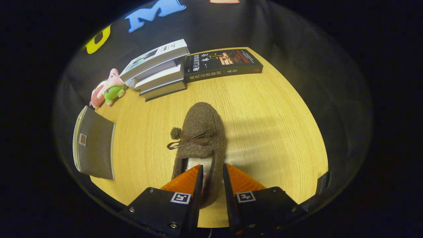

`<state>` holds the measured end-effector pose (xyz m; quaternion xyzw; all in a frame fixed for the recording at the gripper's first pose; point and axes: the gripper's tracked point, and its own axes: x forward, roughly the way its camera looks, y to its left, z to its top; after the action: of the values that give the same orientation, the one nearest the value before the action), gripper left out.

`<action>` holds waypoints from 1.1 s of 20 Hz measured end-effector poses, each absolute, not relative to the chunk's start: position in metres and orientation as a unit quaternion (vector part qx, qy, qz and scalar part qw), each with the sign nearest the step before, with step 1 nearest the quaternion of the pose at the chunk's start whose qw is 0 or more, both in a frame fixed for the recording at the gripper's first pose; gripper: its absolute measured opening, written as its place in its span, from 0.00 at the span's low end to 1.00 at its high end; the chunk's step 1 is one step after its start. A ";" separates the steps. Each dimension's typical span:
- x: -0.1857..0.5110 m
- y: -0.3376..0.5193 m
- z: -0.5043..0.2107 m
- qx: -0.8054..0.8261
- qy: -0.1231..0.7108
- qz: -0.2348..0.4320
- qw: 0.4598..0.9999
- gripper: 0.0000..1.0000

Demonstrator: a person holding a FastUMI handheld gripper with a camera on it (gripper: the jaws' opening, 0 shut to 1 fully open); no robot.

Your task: Open the storage box then place both shoes into the box .Put the left shoe in first, then the right shoe, with the right side of both shoes facing outward in a uniform manner.

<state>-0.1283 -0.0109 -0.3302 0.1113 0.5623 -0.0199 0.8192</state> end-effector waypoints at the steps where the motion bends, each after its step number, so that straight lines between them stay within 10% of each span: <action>1: -0.124 -0.014 -0.338 0.105 0.567 -0.027 0.816 0.36; 5: -0.111 -0.016 -0.357 0.134 0.588 -0.042 0.796 0.36; 7: -0.104 -0.017 -0.363 0.137 0.591 -0.049 0.794 0.06; 9: -0.104 -0.018 -0.357 0.119 0.590 -0.044 0.797 0.01; 22: -0.054 0.084 -0.213 0.142 0.526 0.044 0.837 0.00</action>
<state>-0.0536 0.0838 -0.2127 0.1425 0.5265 0.0437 0.8370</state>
